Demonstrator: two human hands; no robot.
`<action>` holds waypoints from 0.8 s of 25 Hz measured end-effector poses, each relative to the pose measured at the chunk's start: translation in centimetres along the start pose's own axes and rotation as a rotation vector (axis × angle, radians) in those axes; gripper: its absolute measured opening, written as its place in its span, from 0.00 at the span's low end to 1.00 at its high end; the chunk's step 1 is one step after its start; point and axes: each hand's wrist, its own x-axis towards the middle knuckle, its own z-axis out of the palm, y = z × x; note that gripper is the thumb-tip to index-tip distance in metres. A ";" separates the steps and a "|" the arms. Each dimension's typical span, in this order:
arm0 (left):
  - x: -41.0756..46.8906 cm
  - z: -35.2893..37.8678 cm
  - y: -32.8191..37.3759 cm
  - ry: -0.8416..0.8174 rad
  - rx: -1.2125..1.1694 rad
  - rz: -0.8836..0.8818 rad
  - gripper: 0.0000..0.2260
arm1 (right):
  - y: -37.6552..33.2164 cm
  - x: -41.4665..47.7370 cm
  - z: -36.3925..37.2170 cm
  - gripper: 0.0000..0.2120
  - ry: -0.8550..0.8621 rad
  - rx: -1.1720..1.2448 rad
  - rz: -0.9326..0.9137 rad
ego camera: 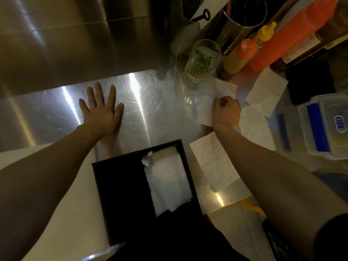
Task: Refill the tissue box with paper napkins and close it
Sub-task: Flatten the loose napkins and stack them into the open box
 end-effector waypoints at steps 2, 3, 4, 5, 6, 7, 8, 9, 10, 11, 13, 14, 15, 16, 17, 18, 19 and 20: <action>0.0 0.1 -0.1 0.004 -0.002 0.001 0.29 | 0.0 0.0 0.2 0.12 0.009 0.000 0.002; 0.1 0.1 -0.1 0.004 -0.005 0.003 0.29 | 0.1 -0.1 0.3 0.12 0.013 -0.001 -0.001; 0.1 0.1 -0.1 0.005 -0.005 0.004 0.29 | 0.1 -0.1 0.4 0.12 0.018 0.002 -0.006; 0.1 0.1 -0.2 0.007 -0.003 0.004 0.29 | 0.2 -0.1 0.4 0.11 0.024 0.006 -0.012; 0.1 0.2 -0.2 0.011 -0.002 0.003 0.30 | 0.2 -0.1 0.4 0.11 0.029 0.010 -0.020; 0.1 0.2 -0.2 0.014 -0.003 0.001 0.30 | 0.3 -0.1 0.4 0.11 0.031 0.014 -0.025; 0.1 0.2 -0.2 0.016 -0.005 0.000 0.30 | 0.4 -0.1 0.4 0.10 0.028 0.021 -0.028; 0.2 0.3 -0.3 0.018 -0.006 -0.001 0.30 | 0.5 -0.2 0.4 0.10 0.021 0.030 -0.030; 0.2 0.3 -0.3 0.017 -0.006 0.000 0.30 | 0.6 -0.3 0.3 0.10 0.012 0.043 -0.033; 0.2 0.3 -0.4 0.016 -0.007 0.002 0.30 | 0.6 -0.4 0.2 0.10 0.007 0.058 -0.036; 0.3 0.4 -0.5 0.013 -0.010 0.005 0.30 | 0.6 -0.8 -0.2 0.09 0.010 0.093 -0.064; 0.3 0.4 -0.5 0.013 -0.009 0.004 0.30 | 0.6 -1.0 -0.5 0.09 0.014 0.112 -0.093; 0.4 0.4 -0.5 0.017 -0.007 0.003 0.30 | 0.5 -1.4 -0.9 0.08 0.016 0.135 -0.130; 0.4 0.5 -0.6 0.020 -0.004 0.003 0.30 | 0.4 -1.9 -1.4 0.08 0.018 0.166 -0.168; 0.4 0.5 -0.6 0.018 -0.002 0.002 0.31 | 0.3 -2.6 -1.9 0.07 0.020 0.206 -0.200; 0.5 0.6 -0.7 0.012 -0.002 0.002 0.31 | 0.1 -3.3 -2.4 0.07 0.024 0.252 -0.223; 0.6 0.6 -0.7 0.007 -0.003 0.002 0.31 | -0.1 -4.0 -3.0 0.06 0.028 0.294 -0.240; 0.6 0.6 -0.8 0.003 -0.006 0.003 0.32 | -0.3 -4.8 -3.6 0.06 0.029 0.323 -0.259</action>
